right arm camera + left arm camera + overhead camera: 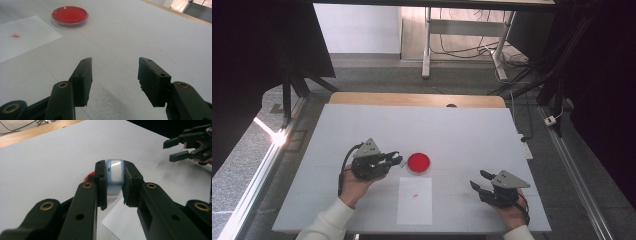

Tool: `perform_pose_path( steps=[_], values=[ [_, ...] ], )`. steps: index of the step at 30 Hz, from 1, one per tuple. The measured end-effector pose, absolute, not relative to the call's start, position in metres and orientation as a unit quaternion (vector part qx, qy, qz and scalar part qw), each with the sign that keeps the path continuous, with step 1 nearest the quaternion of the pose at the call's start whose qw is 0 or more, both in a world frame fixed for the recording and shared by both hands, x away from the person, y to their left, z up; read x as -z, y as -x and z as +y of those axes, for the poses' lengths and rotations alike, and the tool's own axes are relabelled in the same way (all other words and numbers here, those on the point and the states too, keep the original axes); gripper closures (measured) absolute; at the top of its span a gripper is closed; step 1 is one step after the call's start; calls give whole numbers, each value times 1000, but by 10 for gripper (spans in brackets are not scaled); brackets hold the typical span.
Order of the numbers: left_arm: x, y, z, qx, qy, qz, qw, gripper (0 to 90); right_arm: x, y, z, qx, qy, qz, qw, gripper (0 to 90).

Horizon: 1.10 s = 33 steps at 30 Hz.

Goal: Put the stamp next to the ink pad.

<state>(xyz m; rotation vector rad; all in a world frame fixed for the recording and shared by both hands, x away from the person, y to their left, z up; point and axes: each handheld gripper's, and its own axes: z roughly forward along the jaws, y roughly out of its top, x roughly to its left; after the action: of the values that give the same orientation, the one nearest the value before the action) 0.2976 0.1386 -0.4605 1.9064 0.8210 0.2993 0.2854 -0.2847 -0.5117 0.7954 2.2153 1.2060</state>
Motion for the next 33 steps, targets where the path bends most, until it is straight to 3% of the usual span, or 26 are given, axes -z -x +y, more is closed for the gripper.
perform_pose_path(
  steps=[33],
  values=[
    [499,-341,140,-142,-809,383,423,754,516,-284,-291,-421,-315,814,248,438]
  ],
)
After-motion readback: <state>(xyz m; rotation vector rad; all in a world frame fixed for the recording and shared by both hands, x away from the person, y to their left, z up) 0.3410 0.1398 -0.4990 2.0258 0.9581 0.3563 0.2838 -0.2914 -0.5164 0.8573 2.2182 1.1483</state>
